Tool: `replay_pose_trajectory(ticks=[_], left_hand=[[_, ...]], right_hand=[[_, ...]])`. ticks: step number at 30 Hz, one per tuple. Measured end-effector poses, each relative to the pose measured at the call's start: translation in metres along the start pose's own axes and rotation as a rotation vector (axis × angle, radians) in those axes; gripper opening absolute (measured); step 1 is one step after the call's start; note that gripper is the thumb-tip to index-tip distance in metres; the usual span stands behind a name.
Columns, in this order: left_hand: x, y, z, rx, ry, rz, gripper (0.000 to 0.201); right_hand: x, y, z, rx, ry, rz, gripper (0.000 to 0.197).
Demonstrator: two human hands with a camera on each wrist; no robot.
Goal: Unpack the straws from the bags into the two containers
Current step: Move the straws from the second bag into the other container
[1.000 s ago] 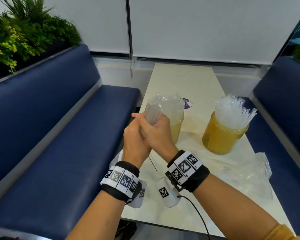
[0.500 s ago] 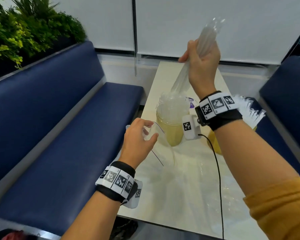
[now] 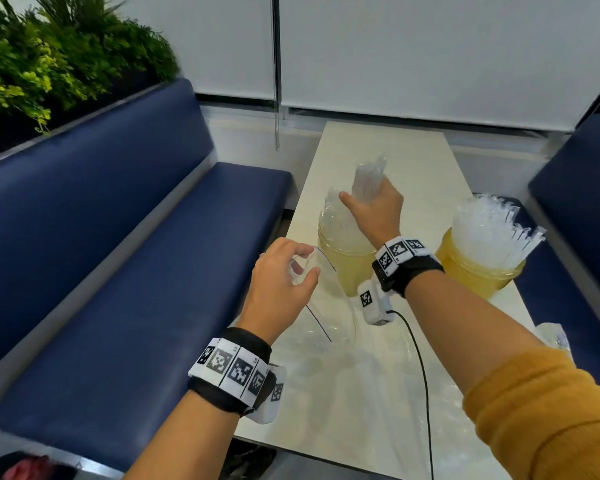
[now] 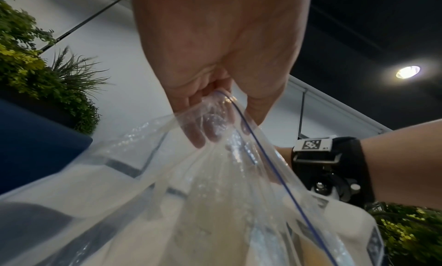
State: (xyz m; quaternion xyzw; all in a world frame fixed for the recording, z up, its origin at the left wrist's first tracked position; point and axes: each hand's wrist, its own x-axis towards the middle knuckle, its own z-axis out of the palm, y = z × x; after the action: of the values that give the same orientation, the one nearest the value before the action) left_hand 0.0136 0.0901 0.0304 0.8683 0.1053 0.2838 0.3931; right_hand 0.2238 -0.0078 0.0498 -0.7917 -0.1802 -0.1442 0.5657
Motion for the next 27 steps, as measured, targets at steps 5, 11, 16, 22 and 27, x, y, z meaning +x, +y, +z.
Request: replay_pose_trajectory(ticks=[5, 11, 16, 22, 27], left_hand=[[0.003, 0.003, -0.001, -0.009, 0.004, 0.001, 0.023], [0.004, 0.005, -0.001, -0.019, 0.009, 0.022, 0.022], [0.005, 0.006, 0.0, -0.03, 0.006, 0.046, 0.02], [0.008, 0.011, -0.002, -0.006, -0.111, 0.029, 0.047], [0.011, 0.012, -0.001, -0.009, -0.219, -0.009, 0.07]], right_hand=[[0.023, -0.024, -0.012, 0.07, 0.154, -0.262, 0.093], [0.042, -0.02, -0.014, -0.513, -0.158, -0.409, 0.033], [0.009, 0.001, -0.007, -0.809, -0.314, -0.426, 0.042], [0.003, -0.007, -0.01, -0.816, -0.347, -0.409, 0.05], [-0.036, -0.058, -0.038, -0.378, -0.003, -0.483, 0.031]])
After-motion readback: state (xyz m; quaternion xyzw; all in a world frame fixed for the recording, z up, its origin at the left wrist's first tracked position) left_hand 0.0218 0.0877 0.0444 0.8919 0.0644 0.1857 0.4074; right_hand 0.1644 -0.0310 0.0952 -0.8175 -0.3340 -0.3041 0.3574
